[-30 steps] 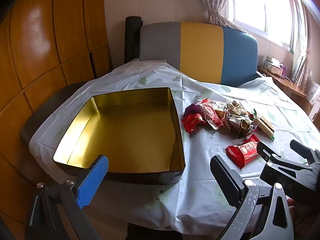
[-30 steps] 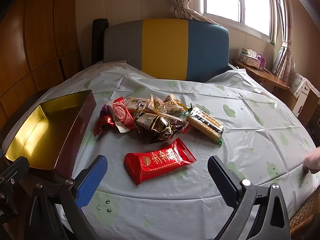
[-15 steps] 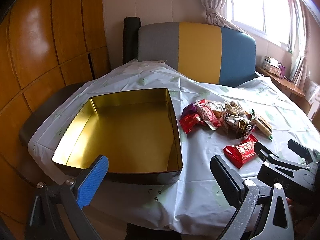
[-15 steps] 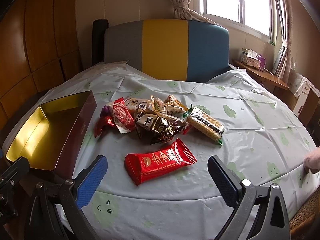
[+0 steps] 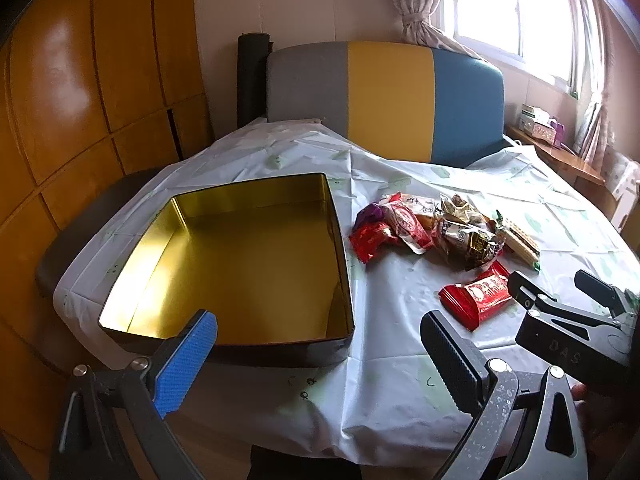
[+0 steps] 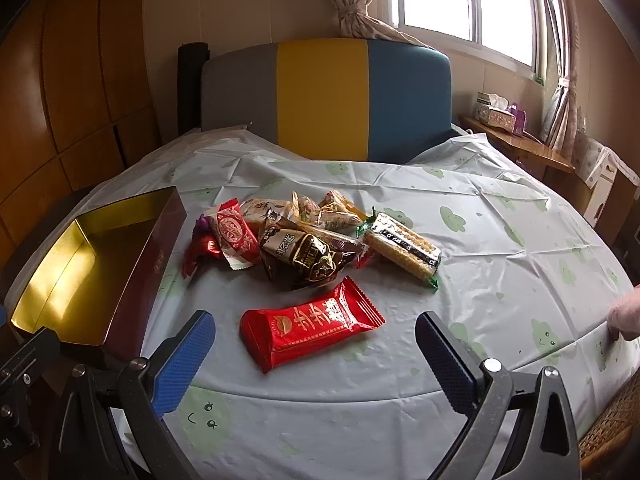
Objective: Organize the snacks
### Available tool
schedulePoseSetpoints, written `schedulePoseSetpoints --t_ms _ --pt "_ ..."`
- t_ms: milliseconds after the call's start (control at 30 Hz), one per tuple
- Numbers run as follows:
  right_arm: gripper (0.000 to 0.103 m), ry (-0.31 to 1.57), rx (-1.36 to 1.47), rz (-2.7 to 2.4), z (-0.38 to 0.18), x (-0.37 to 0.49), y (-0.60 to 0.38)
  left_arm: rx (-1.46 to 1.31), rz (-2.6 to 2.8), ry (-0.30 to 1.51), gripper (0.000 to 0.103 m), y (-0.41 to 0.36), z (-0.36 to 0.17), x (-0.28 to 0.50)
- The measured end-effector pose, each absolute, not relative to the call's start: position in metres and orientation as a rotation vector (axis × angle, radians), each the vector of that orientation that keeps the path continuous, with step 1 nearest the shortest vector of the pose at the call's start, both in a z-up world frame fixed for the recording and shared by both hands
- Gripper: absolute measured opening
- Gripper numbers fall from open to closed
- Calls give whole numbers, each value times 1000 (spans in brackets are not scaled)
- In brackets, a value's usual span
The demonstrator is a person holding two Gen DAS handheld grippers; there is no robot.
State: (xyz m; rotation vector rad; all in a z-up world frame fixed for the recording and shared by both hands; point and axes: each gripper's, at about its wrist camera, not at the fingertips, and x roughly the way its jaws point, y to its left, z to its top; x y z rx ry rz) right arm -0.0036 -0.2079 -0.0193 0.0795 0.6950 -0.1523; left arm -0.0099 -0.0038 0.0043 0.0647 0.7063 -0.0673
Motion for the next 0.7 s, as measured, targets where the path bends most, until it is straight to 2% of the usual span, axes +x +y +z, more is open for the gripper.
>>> schedulePoseSetpoints --t_ms 233,433,533,700 --pt "102 704 114 -159 -19 1 -223 63 -138 716 102 -10 2 -9" --pt "102 685 181 -143 8 19 -281 149 -220 778 102 -30 -1 4" --pt "102 744 229 -92 18 41 -325 195 -315 811 98 -46 -1 13" --pt "99 830 231 -148 3 68 -382 373 -463 750 97 -89 -4 21"
